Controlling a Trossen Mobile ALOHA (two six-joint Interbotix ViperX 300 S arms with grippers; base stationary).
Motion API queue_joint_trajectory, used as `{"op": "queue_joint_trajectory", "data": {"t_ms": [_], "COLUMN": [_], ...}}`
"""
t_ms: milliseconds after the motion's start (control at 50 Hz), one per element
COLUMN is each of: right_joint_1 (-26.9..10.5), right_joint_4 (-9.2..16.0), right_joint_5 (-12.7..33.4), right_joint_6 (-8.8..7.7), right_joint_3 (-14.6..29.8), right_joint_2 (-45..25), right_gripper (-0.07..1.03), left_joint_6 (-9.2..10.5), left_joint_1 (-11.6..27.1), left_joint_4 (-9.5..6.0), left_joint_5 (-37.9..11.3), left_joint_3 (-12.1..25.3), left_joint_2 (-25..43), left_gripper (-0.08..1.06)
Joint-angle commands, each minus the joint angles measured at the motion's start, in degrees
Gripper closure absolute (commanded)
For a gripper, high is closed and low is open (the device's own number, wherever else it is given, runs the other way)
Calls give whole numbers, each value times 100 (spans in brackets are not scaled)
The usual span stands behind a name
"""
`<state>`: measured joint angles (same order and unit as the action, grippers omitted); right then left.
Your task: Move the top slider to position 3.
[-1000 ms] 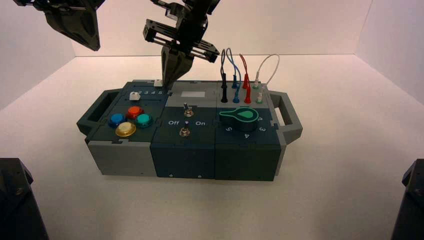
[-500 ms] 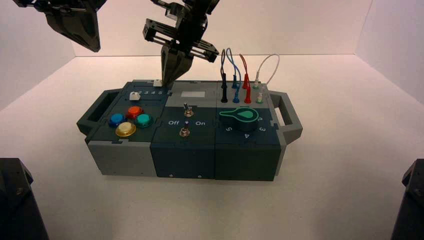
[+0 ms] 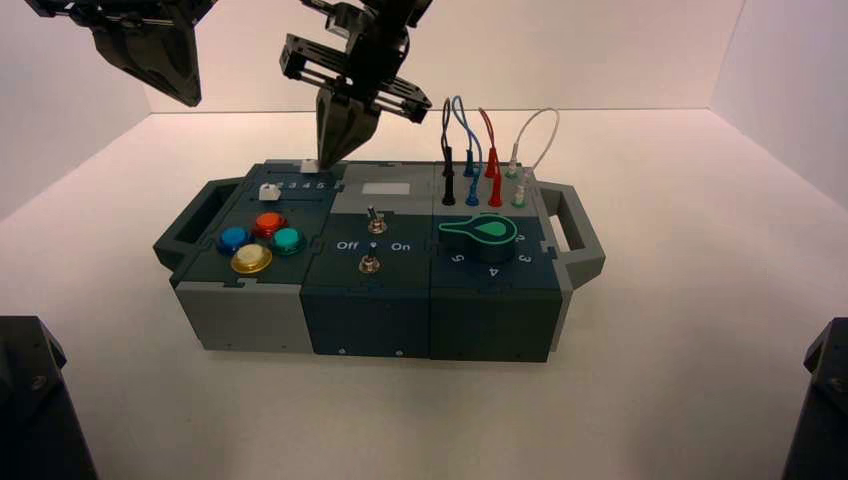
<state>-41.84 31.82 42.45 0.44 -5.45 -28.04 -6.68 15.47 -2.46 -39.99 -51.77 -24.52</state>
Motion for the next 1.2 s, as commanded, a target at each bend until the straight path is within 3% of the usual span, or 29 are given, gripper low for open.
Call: {"op": "queue_joint_trajectory", "data": {"t_ms": [20,320,1200], "right_joint_1": [-44,-79,-79], "right_joint_4": [35,35,44], "right_joint_5": [53,167,149], "right_joint_6": [0,9,26], "right_joint_3": [246,439,439], "right_joint_2": [79,-44,-88], "right_gripper": [99,99,99], "left_joint_6": [-18,-18,0], "left_joint_1": [26,26,26], "left_joint_4": [0,0,-9], "left_joint_5": [26,26,9], "left_joint_3": [62,62,62], "left_joint_2": [-26,0,79], "left_gripper": [100,100,100]}}
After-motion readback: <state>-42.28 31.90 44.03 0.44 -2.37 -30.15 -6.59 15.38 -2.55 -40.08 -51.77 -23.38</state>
